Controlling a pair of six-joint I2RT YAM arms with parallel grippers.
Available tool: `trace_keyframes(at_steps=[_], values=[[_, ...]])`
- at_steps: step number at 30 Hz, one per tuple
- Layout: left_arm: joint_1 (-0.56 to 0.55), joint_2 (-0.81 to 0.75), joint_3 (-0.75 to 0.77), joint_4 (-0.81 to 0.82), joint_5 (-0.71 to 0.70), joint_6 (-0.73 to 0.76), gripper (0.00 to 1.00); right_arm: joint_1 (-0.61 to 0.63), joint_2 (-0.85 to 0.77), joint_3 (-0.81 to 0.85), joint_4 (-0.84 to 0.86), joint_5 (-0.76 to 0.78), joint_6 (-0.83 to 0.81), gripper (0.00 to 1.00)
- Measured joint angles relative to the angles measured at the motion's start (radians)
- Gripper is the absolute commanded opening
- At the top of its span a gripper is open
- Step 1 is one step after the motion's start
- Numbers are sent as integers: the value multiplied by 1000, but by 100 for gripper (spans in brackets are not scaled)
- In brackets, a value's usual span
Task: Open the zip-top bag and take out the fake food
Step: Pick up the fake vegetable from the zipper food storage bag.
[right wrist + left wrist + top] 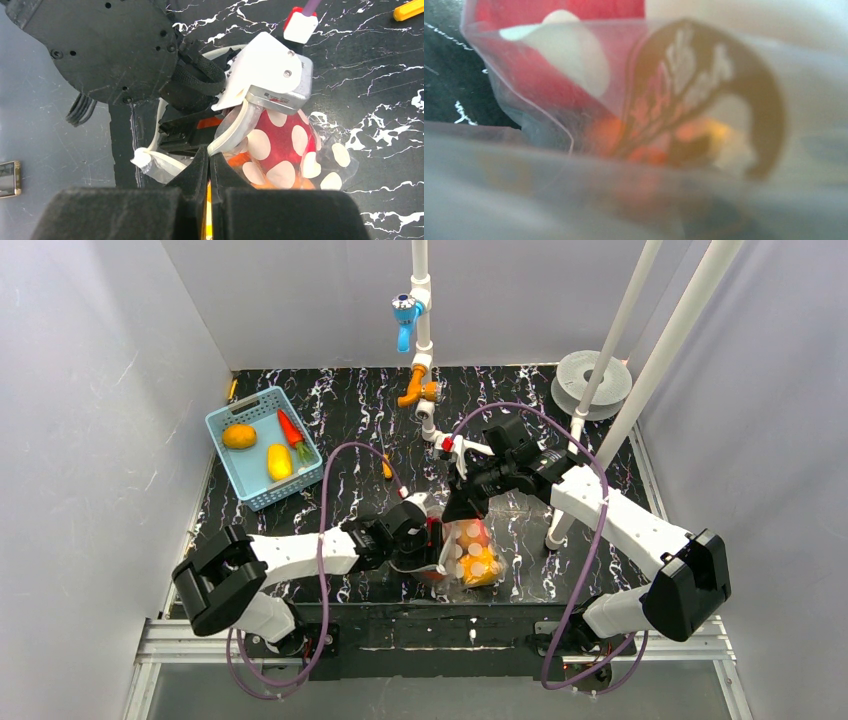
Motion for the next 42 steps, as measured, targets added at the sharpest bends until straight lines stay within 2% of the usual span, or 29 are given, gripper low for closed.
trace_keyframes(at_steps=[4,9,20,32,42], values=[[0,-41,-34,0,-16,7,13,0,0,0,3,0,0,1],[0,-102,-69,5,-20,21,5,0,0,0,5,0,0,1],[0,-262,-117,43,-9,51,2,0,0,0,6,1,0,1],[0,-289,-142,95,-4,106,0,0,16,-15,81,103,88,1],[0,-433,-211,134,-104,103,0,18,35,-23,94,71,89,1]])
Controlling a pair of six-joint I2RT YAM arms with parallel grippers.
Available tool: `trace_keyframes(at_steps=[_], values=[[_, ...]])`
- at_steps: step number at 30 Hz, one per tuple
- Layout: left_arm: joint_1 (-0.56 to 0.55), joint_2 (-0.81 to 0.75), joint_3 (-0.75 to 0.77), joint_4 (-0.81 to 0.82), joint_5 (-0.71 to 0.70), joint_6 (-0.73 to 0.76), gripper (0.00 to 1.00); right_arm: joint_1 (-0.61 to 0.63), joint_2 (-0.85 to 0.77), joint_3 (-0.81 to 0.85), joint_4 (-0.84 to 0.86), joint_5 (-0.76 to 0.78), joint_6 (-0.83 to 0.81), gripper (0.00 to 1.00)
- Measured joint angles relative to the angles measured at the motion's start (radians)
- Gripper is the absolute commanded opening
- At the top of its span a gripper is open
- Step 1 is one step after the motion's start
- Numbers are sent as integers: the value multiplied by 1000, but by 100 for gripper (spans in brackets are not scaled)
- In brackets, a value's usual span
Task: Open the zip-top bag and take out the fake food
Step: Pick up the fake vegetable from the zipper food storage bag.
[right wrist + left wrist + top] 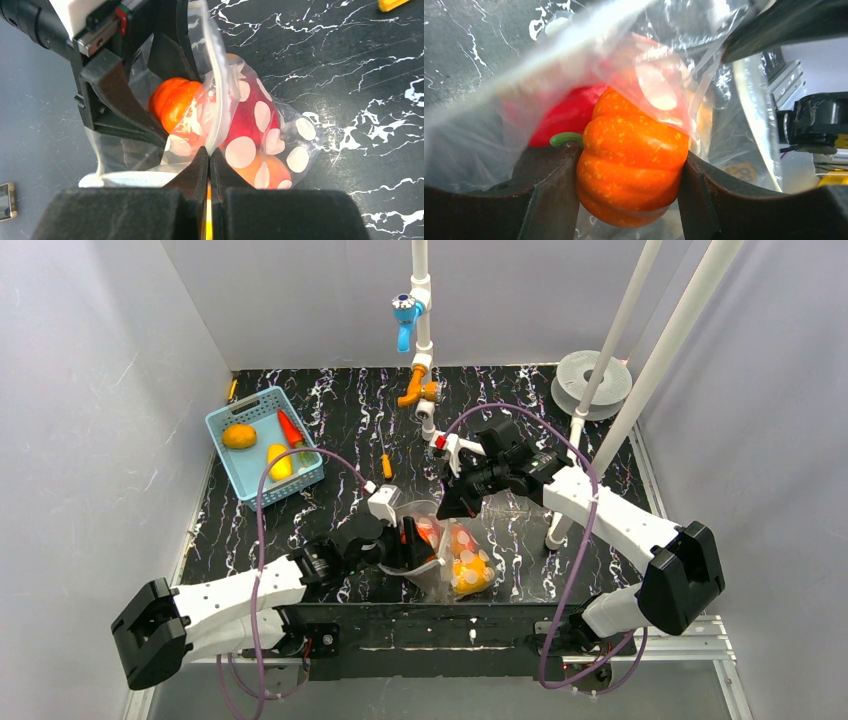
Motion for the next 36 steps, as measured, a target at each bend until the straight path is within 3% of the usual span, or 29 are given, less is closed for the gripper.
trace_keyframes(at_steps=[17,36], values=[[0,-137,-51,49,-148,-116,0,15,5,-7,2,-6,-32,1],[0,-312,19,-150,-188,-7,0,-6,5,-9,5,46,-33,1]])
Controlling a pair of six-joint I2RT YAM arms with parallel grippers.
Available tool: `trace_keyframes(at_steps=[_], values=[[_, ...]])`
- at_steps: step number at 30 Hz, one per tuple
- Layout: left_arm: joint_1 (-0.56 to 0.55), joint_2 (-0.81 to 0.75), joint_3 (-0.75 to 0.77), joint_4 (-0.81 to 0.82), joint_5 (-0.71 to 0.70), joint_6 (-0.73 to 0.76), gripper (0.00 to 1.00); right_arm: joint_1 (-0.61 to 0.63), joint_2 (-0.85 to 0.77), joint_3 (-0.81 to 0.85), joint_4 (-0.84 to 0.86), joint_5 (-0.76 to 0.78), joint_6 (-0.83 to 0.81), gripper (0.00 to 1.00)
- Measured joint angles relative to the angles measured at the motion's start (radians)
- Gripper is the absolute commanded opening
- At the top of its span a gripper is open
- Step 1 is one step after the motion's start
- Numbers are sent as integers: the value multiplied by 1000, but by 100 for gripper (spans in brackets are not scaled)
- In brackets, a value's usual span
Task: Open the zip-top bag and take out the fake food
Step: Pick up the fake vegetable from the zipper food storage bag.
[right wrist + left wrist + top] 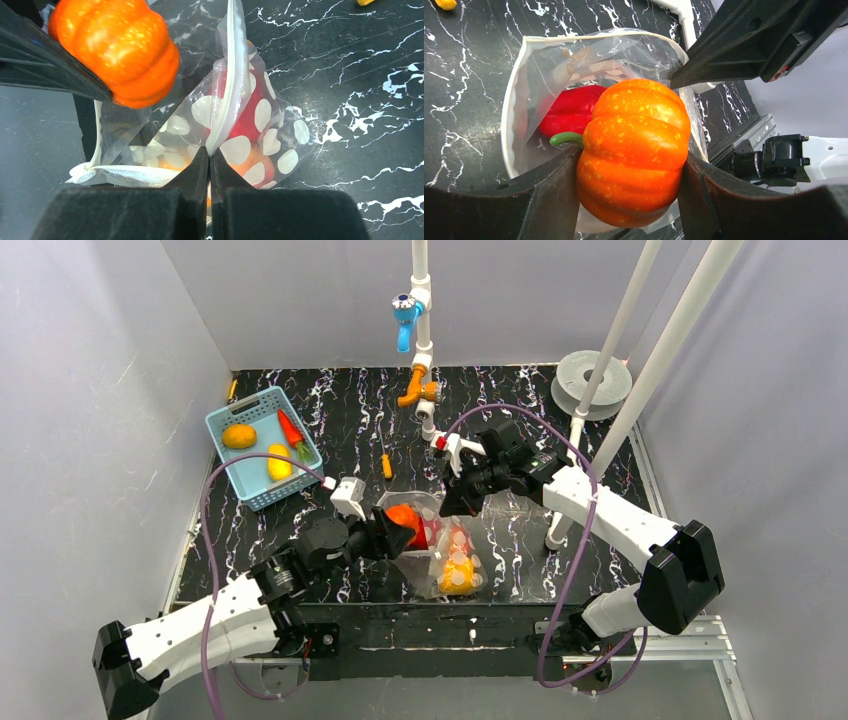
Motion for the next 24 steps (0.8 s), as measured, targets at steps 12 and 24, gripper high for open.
trace_keyframes(at_steps=[12,24], values=[[0,-92,18,-115,-49,48,0,-11,-2,-2,1,0,0,1],[6,-157,121,-206,-114,124,0,-20,-14,-16,5,0,0,1]])
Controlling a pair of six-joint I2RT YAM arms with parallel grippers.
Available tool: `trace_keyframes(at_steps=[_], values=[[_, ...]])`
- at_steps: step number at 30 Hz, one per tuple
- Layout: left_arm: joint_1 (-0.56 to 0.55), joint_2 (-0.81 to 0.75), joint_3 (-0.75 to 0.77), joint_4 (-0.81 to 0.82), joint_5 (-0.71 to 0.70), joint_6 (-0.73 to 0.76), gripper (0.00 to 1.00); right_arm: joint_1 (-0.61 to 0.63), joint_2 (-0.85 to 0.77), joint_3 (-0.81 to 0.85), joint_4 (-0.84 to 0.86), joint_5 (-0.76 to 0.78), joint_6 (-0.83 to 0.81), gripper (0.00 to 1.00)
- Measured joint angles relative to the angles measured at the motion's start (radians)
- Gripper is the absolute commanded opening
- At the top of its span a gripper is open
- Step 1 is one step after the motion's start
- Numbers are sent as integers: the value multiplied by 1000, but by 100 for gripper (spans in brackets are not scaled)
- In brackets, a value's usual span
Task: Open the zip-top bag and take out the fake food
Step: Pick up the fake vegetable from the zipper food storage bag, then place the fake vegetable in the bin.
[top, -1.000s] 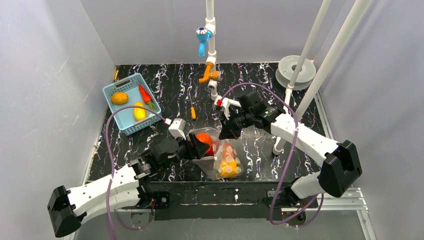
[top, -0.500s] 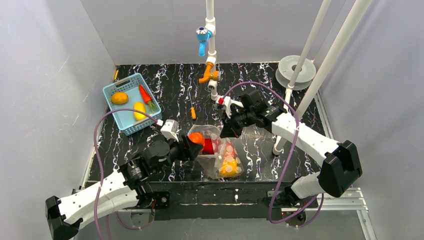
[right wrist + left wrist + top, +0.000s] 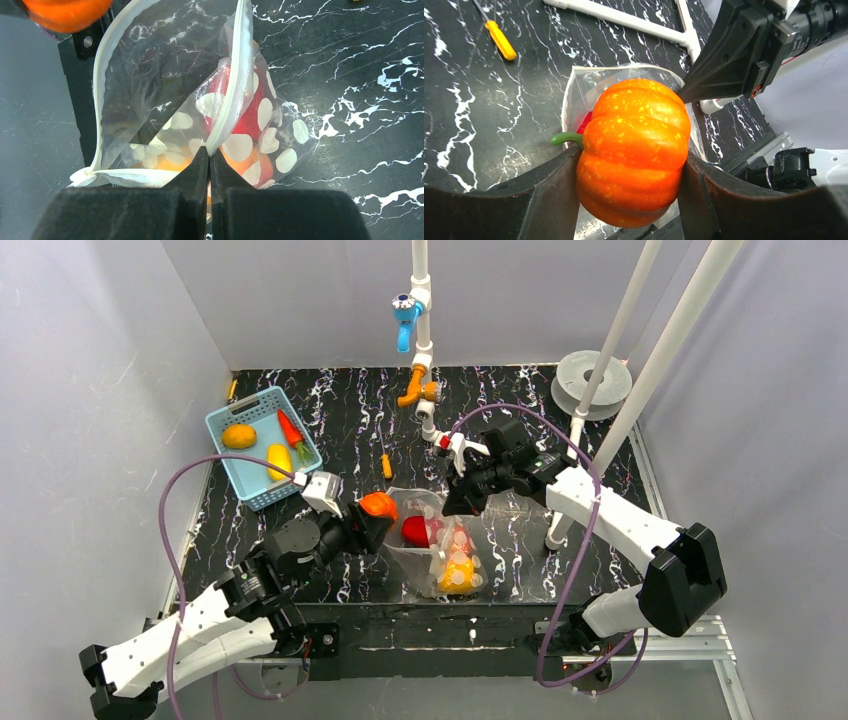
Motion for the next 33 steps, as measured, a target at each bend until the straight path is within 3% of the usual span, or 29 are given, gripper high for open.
trace_keyframes(at_steps=[14,24,33], values=[[75,-17,84,-71,-82,98,0,0,-1,0,0,0,0,1],[390,66,108,-96,61,122,0,0,-1,0,0,0,0,1],[590,182,150,-76,172,147,0,0,-1,0,0,0,0,1]])
